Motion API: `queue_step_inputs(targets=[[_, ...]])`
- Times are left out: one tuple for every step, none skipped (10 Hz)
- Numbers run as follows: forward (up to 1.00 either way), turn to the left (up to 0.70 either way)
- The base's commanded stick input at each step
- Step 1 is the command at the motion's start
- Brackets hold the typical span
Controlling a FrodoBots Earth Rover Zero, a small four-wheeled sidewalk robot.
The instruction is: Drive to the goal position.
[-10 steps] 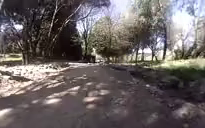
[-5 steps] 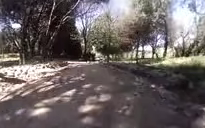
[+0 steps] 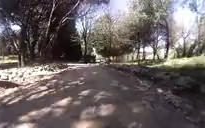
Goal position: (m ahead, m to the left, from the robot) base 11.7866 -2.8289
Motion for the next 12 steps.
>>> queue_step_inputs(targets=[[0.7,0.14],[0.7,0.16],[0.7,0.18],[0.7,0.2],[0.7,0.23],[0.7,0.25],[0.7,0.27],[0.7,0.29],[0.7,0.31],[0.7,0.34],[0.7,0.35],[0.7,0.35]])
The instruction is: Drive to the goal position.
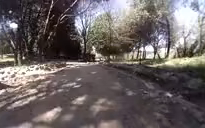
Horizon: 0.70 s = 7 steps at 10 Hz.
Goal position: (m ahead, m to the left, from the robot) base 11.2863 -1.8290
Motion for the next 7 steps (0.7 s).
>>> queue_step_inputs(targets=[[0.7,0.35],[0.7,0.14],[0.7,0.0],[0.7,0.0],[0.7,0.0],[0.7,0.0],[0.7,0.0]])
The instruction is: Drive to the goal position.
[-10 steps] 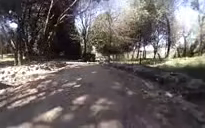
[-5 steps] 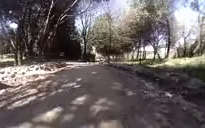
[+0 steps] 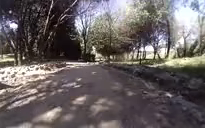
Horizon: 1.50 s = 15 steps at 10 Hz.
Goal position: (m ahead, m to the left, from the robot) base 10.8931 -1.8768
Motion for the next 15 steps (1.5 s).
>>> queue_step_inputs(targets=[[0.7,0.0],[0.7,0.0],[0.7,0.0],[0.7,0.0],[0.7,0.0],[0.7,0.0],[0.7,0.0],[0.7,0.0],[0.7,0.0],[0.7,0.0],[0.7,0.0],[0.7,0.0],[0.7,0.0],[0.7,0.0],[0.7,0.0]])
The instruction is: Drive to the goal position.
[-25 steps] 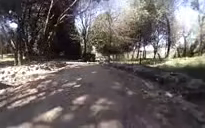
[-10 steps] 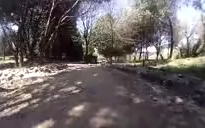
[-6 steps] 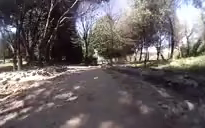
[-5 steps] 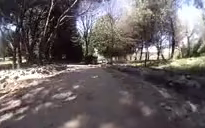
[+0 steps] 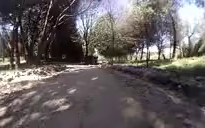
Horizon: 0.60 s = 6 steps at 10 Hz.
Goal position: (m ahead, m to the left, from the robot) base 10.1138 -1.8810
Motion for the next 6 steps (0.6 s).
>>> queue_step_inputs(targets=[[0.7,0.0],[0.7,0.0],[0.7,0.0],[0.7,0.0],[0.7,0.0],[0.7,0.0]])
